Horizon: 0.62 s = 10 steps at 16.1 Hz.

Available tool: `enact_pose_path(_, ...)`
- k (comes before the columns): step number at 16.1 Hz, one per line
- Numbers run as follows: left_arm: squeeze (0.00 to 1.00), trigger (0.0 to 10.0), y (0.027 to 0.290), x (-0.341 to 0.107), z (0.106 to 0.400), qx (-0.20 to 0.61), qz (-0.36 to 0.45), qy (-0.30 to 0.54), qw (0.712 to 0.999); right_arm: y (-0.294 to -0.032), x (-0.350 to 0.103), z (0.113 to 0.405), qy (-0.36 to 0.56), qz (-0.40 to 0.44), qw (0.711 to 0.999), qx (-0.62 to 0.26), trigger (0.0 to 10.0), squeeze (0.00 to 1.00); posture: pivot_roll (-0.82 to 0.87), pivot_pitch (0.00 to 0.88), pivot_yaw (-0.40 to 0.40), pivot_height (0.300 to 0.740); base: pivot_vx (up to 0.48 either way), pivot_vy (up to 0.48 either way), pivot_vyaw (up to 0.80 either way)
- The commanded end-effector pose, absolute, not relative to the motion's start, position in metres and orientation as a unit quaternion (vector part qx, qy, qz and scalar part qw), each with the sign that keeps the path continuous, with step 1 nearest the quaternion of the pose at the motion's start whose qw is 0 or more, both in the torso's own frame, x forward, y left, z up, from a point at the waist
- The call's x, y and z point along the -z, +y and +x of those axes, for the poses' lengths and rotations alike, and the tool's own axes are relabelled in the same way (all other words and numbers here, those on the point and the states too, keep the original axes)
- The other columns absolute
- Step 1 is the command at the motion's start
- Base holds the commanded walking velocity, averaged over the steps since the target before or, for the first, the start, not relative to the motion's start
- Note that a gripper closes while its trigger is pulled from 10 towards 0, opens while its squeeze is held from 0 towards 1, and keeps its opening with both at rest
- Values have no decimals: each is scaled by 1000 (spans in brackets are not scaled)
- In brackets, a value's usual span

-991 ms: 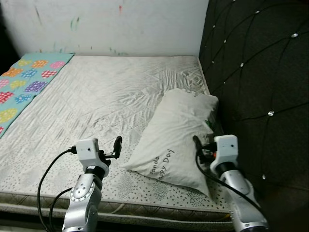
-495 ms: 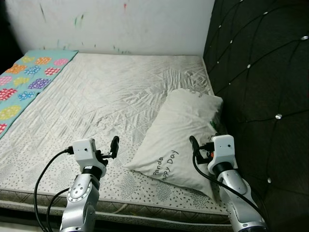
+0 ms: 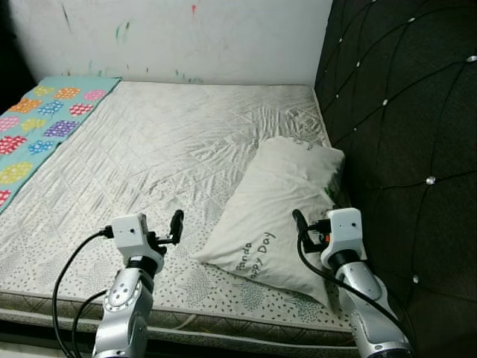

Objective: Clean up the room

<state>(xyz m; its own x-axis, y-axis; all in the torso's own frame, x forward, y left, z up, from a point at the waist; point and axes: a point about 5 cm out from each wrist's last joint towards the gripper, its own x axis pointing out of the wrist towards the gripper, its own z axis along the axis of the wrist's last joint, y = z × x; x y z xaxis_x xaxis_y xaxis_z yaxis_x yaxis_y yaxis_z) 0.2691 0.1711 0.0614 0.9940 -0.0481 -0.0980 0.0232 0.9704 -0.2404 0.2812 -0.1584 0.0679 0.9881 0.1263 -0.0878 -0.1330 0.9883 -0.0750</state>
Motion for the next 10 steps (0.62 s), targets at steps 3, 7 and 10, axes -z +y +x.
enact_pose_path(3, 0, 10000, 174, -62, 271, 15, -121, 51, 991, -158, -69, 283, 42, -43, 996, -67, 10000, 0, -109, 0, 39, 740, 0, 0, 0)
enact_pose_path(7, 0, 10000, 173, -63, 271, 17, -120, 51, 991, -158, -68, 283, 43, -43, 996, -67, 10000, 0, -108, 0, 38, 740, 0, 0, 0)
enact_pose_path(10, 0, 10000, 173, -63, 272, 18, -119, 52, 991, -158, -69, 283, 43, -43, 996, -67, 10000, 0, -108, 0, 38, 740, 0, 0, 0)
